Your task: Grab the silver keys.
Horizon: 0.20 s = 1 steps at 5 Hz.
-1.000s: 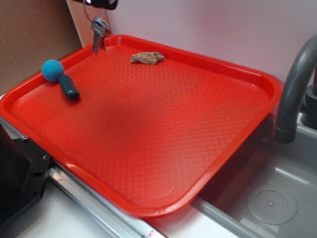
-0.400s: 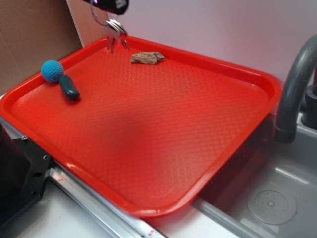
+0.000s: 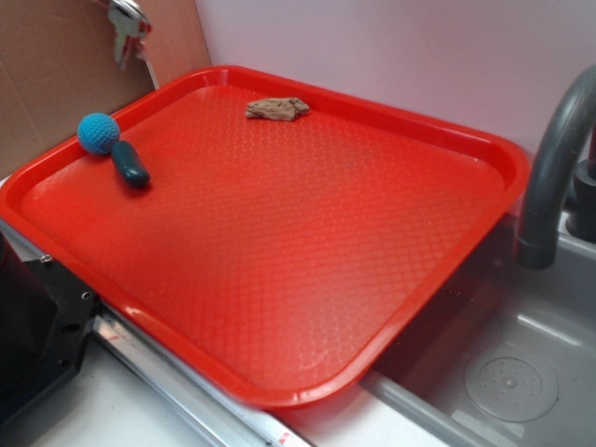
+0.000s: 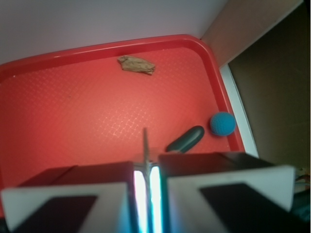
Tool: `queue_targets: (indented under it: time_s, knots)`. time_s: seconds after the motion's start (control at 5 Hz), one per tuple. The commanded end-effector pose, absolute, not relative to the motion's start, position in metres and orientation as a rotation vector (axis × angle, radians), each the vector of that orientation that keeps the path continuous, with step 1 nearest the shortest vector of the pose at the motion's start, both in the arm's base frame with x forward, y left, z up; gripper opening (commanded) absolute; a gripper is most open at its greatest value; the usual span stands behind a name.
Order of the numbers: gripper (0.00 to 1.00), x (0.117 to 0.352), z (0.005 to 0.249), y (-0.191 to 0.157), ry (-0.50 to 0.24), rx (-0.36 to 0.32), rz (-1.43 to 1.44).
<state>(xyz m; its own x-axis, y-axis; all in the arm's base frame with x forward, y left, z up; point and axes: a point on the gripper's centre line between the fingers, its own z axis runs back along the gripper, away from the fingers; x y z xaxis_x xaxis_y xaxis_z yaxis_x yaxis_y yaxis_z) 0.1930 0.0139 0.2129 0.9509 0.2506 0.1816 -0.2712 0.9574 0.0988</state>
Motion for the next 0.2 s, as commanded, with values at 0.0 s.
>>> queue_targets:
  time_s: [0.0]
  knots:
    - [0.00,0.2099,0.2267,0.0201,-0.174,0.109,0.260]
